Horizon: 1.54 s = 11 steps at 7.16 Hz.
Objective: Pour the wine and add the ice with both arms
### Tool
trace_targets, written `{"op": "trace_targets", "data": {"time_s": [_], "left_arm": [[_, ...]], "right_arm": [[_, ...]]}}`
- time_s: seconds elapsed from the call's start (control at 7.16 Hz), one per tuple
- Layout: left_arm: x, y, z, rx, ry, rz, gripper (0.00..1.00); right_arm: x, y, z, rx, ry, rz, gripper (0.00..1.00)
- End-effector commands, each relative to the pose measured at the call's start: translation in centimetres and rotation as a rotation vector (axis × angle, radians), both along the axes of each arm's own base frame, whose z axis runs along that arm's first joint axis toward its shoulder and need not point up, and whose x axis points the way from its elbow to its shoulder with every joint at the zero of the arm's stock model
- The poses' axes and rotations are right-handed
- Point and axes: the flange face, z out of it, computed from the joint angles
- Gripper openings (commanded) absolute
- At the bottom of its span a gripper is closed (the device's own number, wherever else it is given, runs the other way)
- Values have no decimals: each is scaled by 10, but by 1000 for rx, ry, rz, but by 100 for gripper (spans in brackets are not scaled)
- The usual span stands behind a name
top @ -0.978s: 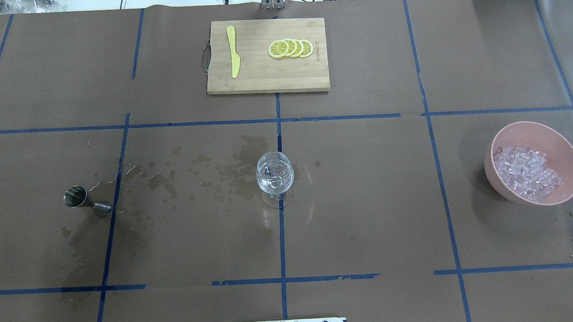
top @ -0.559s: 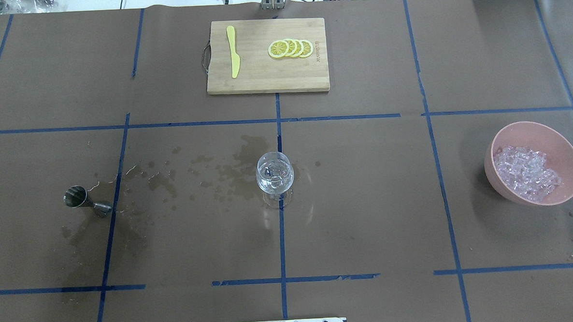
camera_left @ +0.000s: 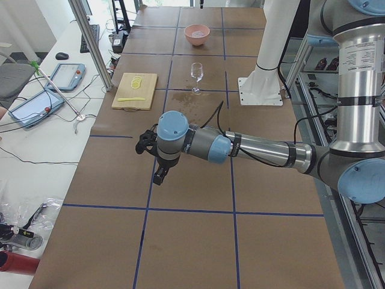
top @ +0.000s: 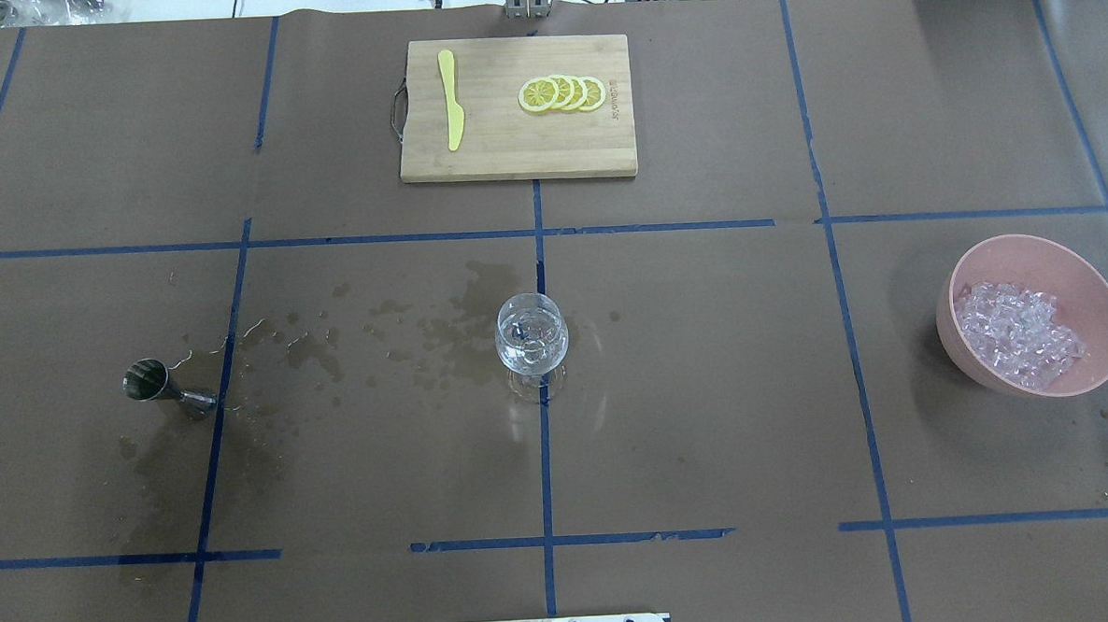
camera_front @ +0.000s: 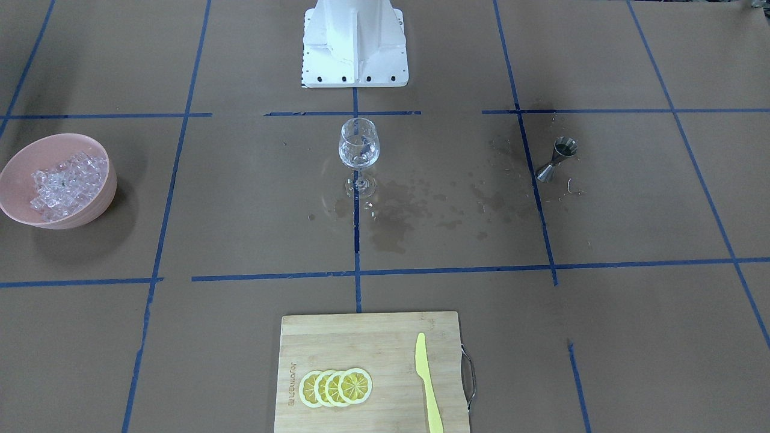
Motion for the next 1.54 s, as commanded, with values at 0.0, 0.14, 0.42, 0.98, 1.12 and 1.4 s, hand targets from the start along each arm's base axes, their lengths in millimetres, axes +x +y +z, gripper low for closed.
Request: {"op": "trace_targets", "data": {"time_s": [0.0, 0.14, 0.42, 0.98, 1.12, 1.4], "left_arm": [[47, -2, -35, 201, 82, 29, 100], [86, 4, -54, 204, 171, 2, 100], [149, 20, -67, 121, 323, -148, 100], [206, 105, -45, 278, 442, -318, 100], [218, 114, -58, 307, 467, -310, 97], [236, 132, -51, 343, 436, -383, 96]], "right_arm": [[-2, -12, -12, 25, -8, 1, 100], [-2, -9, -6, 23, -10, 0, 100], [-2, -9, -7, 39, -12, 1, 100], [-5, -13, -17, 55, -59, -6, 100], [-6, -13, -19, 61, -61, -9, 100], [-6, -13, -19, 61, -61, -9, 100]]}}
